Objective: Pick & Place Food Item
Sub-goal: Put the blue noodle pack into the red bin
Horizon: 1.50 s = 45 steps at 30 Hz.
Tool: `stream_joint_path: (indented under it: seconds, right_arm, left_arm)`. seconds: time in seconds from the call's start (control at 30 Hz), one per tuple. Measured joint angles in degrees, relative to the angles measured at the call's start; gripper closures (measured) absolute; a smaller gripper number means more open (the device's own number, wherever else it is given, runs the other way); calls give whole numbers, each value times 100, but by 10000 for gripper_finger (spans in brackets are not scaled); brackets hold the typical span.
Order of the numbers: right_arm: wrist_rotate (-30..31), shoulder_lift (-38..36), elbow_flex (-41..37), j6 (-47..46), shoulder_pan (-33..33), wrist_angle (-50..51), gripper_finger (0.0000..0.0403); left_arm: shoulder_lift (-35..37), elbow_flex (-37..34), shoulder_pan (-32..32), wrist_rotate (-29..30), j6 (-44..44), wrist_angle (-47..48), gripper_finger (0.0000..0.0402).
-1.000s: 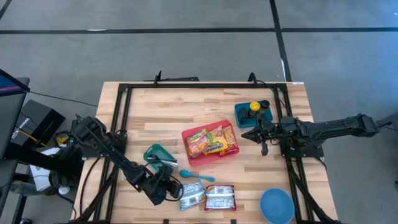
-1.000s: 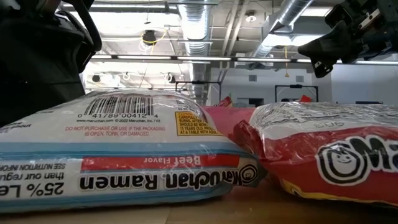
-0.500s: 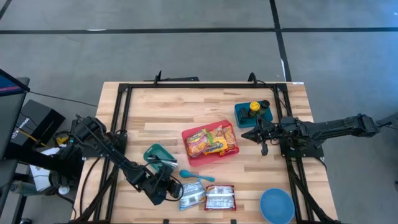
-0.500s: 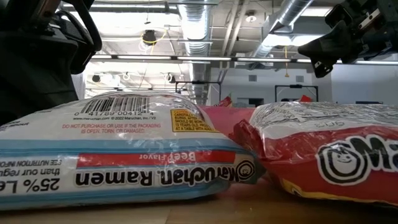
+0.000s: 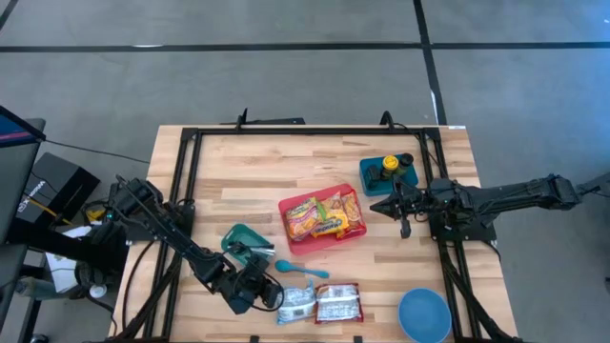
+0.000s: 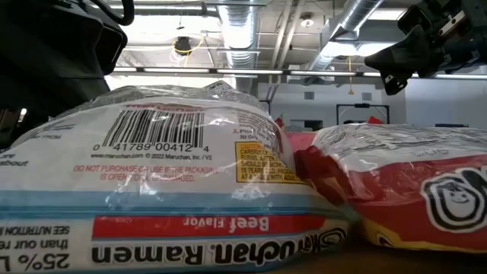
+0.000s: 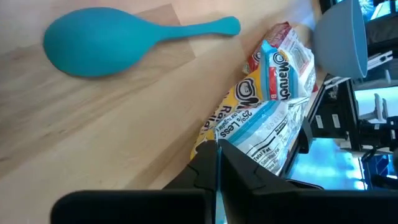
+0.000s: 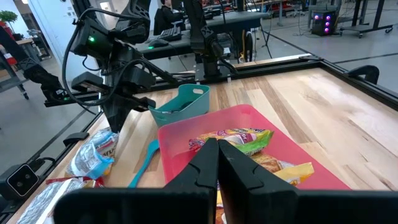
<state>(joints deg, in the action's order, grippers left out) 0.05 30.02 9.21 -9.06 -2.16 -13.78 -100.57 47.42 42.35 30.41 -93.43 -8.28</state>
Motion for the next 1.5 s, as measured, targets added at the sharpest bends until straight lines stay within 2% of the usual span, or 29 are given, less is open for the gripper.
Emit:
stream_joint_path:
  seconds: [0.37,0.73,1.1,1.27,1.5]
  right_arm:
    - [0,0,0,0,1,0,401]
    - [0,0,0,0,1,1,401]
    - [0,2,0,0,1,0,401]
    - [0,2,0,0,1,0,401]
    - [0,2,0,0,1,2,401]
  left_arm:
    - [100,0,13,155,141,18,401]
    - [927,4,72,557,758,358,401]
    - [1330,2,70,1018,1431,421,401]
    - [1460,2,70,1193,1922,132,401]
    - [1686,2,70,1619,3079,-681,401]
